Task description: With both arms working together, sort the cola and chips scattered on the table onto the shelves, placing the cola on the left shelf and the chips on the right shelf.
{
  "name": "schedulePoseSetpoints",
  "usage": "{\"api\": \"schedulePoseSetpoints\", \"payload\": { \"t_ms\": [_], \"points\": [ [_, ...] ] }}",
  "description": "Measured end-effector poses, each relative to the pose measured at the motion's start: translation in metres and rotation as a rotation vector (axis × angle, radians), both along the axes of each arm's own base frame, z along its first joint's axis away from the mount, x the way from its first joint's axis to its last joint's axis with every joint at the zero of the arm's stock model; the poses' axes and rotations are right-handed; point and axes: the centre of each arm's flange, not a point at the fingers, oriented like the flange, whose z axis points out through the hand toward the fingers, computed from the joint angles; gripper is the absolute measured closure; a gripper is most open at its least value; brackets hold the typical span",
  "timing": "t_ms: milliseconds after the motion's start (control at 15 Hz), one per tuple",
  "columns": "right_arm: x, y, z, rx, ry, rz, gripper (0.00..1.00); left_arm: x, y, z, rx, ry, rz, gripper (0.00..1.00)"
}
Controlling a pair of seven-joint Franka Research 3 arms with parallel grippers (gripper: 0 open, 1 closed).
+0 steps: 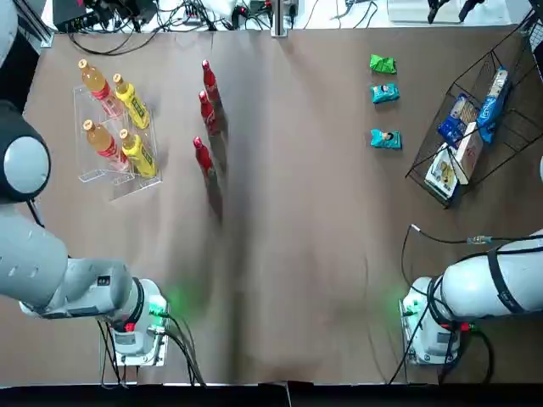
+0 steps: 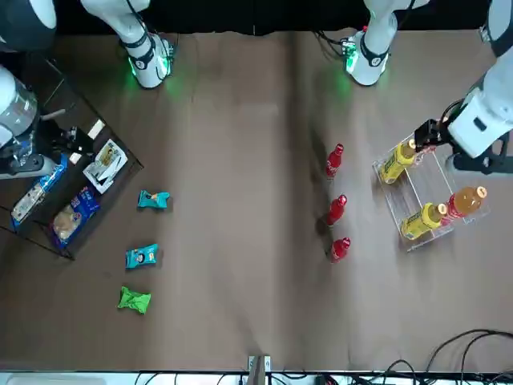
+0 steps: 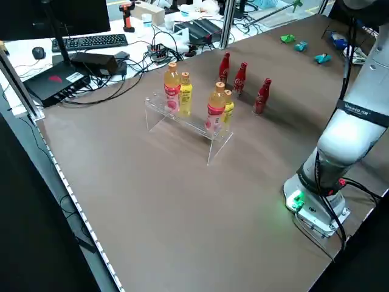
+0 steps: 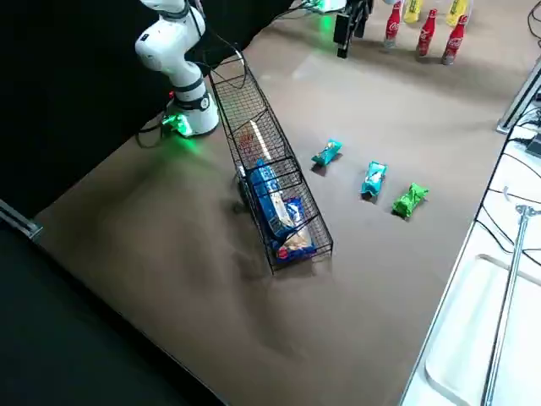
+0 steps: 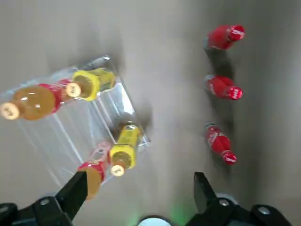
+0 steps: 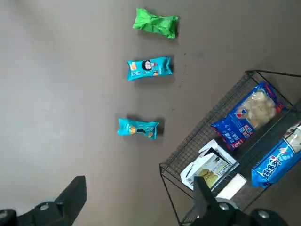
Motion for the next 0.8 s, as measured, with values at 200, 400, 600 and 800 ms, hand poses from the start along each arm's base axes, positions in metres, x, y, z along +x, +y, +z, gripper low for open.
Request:
{"api": "schedulePoseSetpoints", "payload": {
  "t_ms": [200,400,600,800],
  "points": [
    [0.001,0.0,0.0,0.003,-0.003,0.0,0.0,0.006,-0.02,-0.053,-0.08,0.112,-0.013,0.0],
    [0.004,0.012,-0.011,0.001,0.016,-0.019,0.0,0.002,-0.055,-0.122,-0.116,0.18,-0.001,0.0],
    [0.011,0.021,-0.031,-0.006,0.049,-0.082,0.0,-0.007,-0.091,-0.17,-0.108,0.144,0.031,0.0],
    [0.015,0.027,-0.044,-0.012,0.074,-0.09,0.0,-0.003,-0.104,-0.19,-0.109,0.06,0.07,0.0]
  ]
}}
